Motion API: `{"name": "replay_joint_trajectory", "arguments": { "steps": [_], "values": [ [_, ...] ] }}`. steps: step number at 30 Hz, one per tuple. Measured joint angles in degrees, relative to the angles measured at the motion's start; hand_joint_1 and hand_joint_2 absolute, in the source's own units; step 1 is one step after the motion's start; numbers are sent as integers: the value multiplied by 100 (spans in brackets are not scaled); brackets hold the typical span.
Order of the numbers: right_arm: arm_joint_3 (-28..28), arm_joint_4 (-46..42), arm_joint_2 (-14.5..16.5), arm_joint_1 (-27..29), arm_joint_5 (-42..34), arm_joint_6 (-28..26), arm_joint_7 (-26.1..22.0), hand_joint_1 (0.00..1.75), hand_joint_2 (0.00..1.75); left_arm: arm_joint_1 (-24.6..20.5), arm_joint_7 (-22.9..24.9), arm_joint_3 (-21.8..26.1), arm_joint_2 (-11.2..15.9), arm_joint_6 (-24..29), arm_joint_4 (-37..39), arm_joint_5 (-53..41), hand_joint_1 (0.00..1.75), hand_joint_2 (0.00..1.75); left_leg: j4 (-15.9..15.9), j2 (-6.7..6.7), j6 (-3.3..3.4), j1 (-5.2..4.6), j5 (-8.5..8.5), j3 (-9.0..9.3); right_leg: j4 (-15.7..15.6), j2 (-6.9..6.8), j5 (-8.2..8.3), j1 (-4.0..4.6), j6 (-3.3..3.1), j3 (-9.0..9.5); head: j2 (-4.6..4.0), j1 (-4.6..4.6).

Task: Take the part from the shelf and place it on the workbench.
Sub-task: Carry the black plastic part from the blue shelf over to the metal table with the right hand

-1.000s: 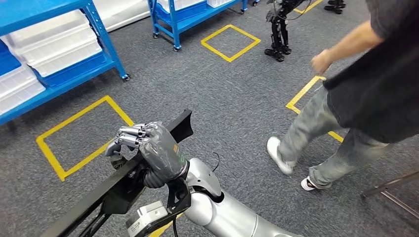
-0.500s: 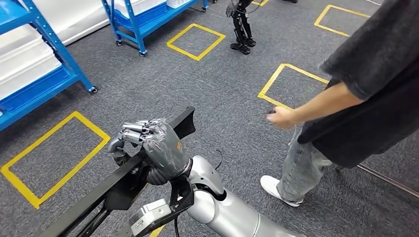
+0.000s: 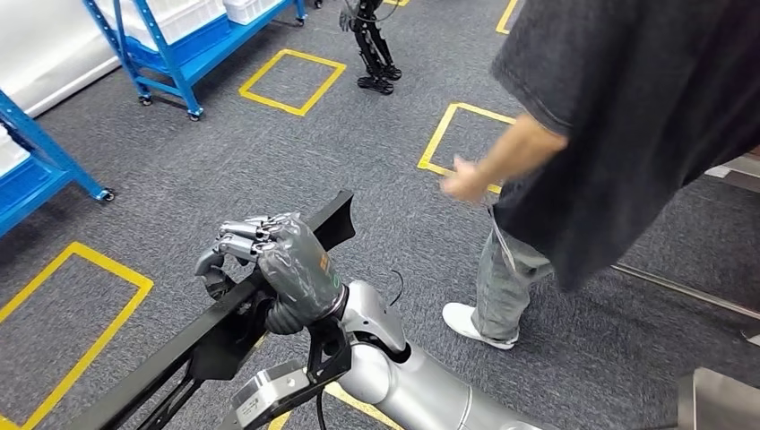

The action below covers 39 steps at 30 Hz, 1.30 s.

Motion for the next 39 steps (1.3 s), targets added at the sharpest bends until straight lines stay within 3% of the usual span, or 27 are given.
{"name": "replay_joint_trajectory", "arguments": {
  "steps": [2, 4, 6, 7, 9, 10, 12, 13, 15, 17, 19, 20, 21, 22, 23, 24, 26, 28, 30, 31, 33, 34, 36, 37, 38, 39],
  "values": [
    [-1, -6, -8, -17, 15, 32, 14, 175, 175, -11, -8, 1, -11, 4, 0, 11, 0, 175, -83, 159, 81, 16, 42, 51, 251, -250, -168, 30, 56, -117, 0, 3],
    [0, -11, -14, -32, 27, 46, 17, 175, 175, -9, -13, 2, -12, 6, 0, 19, 0, 175, -108, 317, 128, 0, 48, 72, 917, -597, -519, 20, 86, -436, 0, 4],
    [0, -12, -25, -28, 32, 47, 17, 175, 175, 1, -11, 3, -11, 4, 0, 19, 0, 175, -95, 484, 133, -16, 30, 72, 1497, -709, -711, -18, 113, -732, 0, 3],
    [0, -11, -33, -23, 34, 48, 18, 175, 175, 1, -10, 2, -11, 2, 0, 18, 0, 175, -90, 563, 129, -18, 19, 74, 1528, -728, -659, -35, 124, -751, 0, 4],
    [-1, -13, -43, -25, 40, 49, 19, 175, 175, -11, -4, -1, -19, -3, 0, 11, 0, 175, -73, 690, 101, -18, -13, 95, 924, -834, -297, -53, 122, -428, 0, 4],
    [-1, -13, -45, -29, 45, 49, 19, 175, 175, -18, 0, -2, -23, -4, 0, 7, 0, 175, -62, 741, 75, -26, -36, 107, 529, -971, -155, -34, 103, -216, 1, 4],
    [-4, -15, -44, -38, 57, 49, 22, 175, 175, -36, 9, -3, -28, -3, 0, -2, 0, 175, -36, 826, 13, -52, -78, 122, 43, -1142, -28, 16, 42, 31, 1, 3],
    [-9, -15, -45, -42, 63, 49, 24, 175, 175, -46, 13, -4, -28, -3, 0, -5, 0, 175, -34, 871, -21, -60, -90, 128, -1, -1147, -48, 48, 10, 39, 1, 3],
    [-24, -26, -47, -44, 75, 49, 29, 175, 175, -73, 17, -8, -29, -4, 0, -8, 0, 175, -33, 924, -87, -47, -121, 149, -28, -1008, -28, 47, -48, 33, 1, 3],
    [-35, -42, -43, -55, 85, 49, 36, 175, 175, -101, 17, -13, -29, -5, 0, -10, 0, 175, 164, 733, -131, -22, -291, 83, -71, -893, -1, 11, -115, 54, 1, 2],
    [-36, -48, -35, -63, 98, 49, 47, 175, 175, -109, 19, -14, -28, -5, 0, -12, 0, 175, 826, 463, -147, -7, -646, -219, -83, -766, 9, 1, -168, 65, 0, 2],
    [-35, -48, -32, -60, 106, 49, 55, 175, 175, -107, 21, -14, -27, -4, 0, -13, 0, 175, 1225, 406, -151, -6, -802, -417, -78, -695, 9, 10, -182, 64, 1, 1],
    [-34, -47, -32, -54, 113, 49, 64, 175, 175, -103, 23, -14, -26, -3, 0, -13, 0, 175, 1519, 383, -151, -6, -874, -576, -70, -613, 7, 22, -187, 63, 1, 1],
    [-35, -46, -33, -50, 121, 49, 72, 175, 175, -102, 26, -14, -24, -2, 0, -13, 0, 175, 1613, 376, -145, -6, -830, -648, -60, -533, 6, 32, -189, 63, 1, 1],
    [-35, -46, -34, -47, 128, 49, 77, 175, 175, -105, 26, -14, -22, -1, 0, -13, 0, 175, 1477, 364, -132, -6, -674, -615, -47, -451, 4, 38, -188, 67, 0, 0],
    [-35, -46, -34, -47, 133, 49, 79, 175, 175, -111, 27, -15, -19, -1, 0, -13, 0, 175, 1149, 319, -115, -5, -442, -489, -34, -372, 0, 40, -185, 71, 0, 1],
    [-35, -46, -33, -50, 143, 48, 81, 175, 175, -122, 27, -16, -9, 1, 0, -13, 0, 175, 410, 49, -78, 6, -99, -182, 3, -229, -7, 32, -156, 52, 1, 2],
    [-36, -49, -30, -51, 157, 44, 87, 175, 175, -124, 36, -19, -3, 3, 0, -14, 0, 175, 104, -143, -52, -1, -31, -58, 19, -103, 13, 5, -87, -3, 1, 1],
    [-43, -52, -28, -50, 172, 39, 94, 175, 175, -130, 47, -32, -7, 4, 0, -14, 0, 175, 62, -54, -9, -4, -5, -49, 1, 15, 48, -12, -4, -40, 1, 0],
    [-50, -56, -31, -49, 177, 38, 96, 175, 175, -138, 49, -42, -8, 4, 0, -14, 0, 175, 23, 17, 29, 6, 19, -29, 28, -31, 26, 1, 27, -57, 1, 2],
    [-66, -67, -37, -51, 183, 37, 96, 175, 175, -156, 49, -61, -11, 4, 0, -15, 0, 175, -56, 175, 110, 19, 64, 8, 366, -330, -196, 29, 72, -213, 1, 3],
    [-72, -73, -41, -49, 184, 36, 97, 175, 175, -158, 52, -70, -9, 3, 0, -16, 0, 175, -67, 256, 132, 0, 69, 18, 699, -522, -385, 29, 88, -368, 1, 3],
    [-80, -78, -54, -36, 186, 36, 102, 175, 175, -152, 62, -87, -5, -3, 0, -21, 0, 175, -63, 416, 148, -22, 61, 14, 1394, -684, -686, -1, 115, -707, 1, 3],
    [-84, -77, -64, -24, 187, 36, 107, 175, 175, -149, 69, -96, -4, -7, 0, -25, 0, 175, -61, 497, 148, -27, 55, 13, 1545, -709, -705, -16, 126, -779, 1, 3],
    [-86, -77, -72, -15, 192, 36, 110, 175, 175, -150, 73, -104, -5, -12, 0, -28, 0, 175, -57, 571, 142, -27, 46, 15, 1466, -730, -612, -28, 132, -729, 1, 3],
    [-90, -78, -77, -10, 197, 34, 112, 175, 175, -152, 78, -113, -10, -18, 0, -32, 0, 175, -53, 638, 132, -28, 34, 24, 1169, -774, -437, -34, 130, -561, 1, 4]
  ]
}}
